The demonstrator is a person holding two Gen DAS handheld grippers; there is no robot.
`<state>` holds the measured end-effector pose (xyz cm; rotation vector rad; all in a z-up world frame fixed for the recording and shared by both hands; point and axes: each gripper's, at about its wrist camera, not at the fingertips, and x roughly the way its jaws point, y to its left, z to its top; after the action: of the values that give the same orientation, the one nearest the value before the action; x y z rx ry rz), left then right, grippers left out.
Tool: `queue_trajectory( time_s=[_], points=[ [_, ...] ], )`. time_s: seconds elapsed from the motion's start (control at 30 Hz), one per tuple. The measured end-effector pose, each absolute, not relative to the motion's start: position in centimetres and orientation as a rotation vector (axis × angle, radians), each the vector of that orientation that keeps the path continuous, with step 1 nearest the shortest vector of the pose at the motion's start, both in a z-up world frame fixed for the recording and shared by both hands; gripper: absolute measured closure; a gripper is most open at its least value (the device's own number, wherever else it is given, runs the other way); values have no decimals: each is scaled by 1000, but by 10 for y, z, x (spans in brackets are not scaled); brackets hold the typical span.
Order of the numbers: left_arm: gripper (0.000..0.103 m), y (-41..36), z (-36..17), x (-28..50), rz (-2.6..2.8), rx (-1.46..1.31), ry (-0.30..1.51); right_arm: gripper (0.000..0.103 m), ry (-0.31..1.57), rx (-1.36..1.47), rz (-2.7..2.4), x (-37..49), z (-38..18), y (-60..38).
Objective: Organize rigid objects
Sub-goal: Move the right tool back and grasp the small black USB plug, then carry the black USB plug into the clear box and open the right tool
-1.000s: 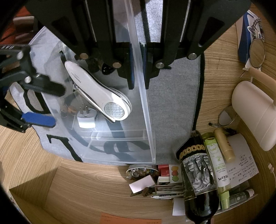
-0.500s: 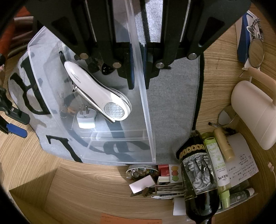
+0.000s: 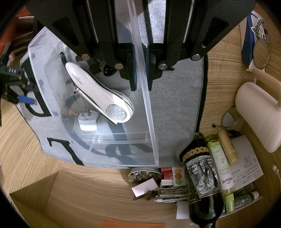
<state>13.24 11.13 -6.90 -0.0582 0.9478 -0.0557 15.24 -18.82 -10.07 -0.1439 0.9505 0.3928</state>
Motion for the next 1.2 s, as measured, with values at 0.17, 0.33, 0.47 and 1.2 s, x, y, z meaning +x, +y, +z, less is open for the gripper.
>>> queue_trajectory(
  time_s=[0.17,0.33,0.47,1.2],
  points=[
    [95,112,-69,132,-56,-57,946,36,959,-147,407,139,-115,-182],
    [95,111,-69,132,-56,-57,947,60,921,-191,386,131,-120,-179],
    [95,111,-69,132,-56,-57,946,61,921,-180,386,135,-116,-183],
    [95,110,-68,132,-55,-57,946,61,680,-187,495,146,-32,-135]
  ],
)
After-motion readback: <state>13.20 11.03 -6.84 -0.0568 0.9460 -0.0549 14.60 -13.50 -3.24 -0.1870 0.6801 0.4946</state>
